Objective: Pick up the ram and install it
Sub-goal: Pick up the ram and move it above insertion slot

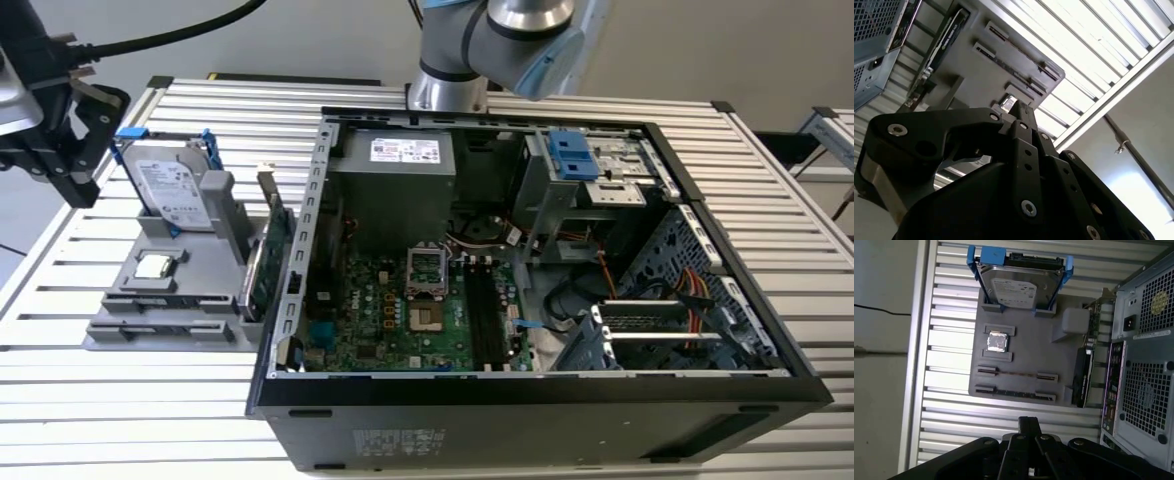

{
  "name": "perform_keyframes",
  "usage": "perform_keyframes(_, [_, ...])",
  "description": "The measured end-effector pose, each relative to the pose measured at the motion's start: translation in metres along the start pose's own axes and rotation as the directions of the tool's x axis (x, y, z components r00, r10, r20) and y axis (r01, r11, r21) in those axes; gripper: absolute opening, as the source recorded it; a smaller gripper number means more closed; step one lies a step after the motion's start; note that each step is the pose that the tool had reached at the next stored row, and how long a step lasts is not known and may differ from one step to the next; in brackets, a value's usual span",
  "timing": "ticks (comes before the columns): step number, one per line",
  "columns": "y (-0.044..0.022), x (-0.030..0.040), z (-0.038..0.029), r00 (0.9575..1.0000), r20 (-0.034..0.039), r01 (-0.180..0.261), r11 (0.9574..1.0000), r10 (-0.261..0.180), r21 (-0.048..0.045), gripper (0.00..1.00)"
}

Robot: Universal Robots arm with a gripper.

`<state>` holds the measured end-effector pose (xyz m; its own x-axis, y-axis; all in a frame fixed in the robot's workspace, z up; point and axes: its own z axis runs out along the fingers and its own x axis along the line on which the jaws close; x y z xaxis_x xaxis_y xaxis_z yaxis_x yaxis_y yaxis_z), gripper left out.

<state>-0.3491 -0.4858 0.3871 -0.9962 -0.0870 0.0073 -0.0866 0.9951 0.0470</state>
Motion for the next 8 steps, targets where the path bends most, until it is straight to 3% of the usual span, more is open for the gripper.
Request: perform_keyframes(8, [-0.0001,-0.0001,0.0000,1.0000,-0.0004,0.009,1.0000,-0.009,0.0000,0.00])
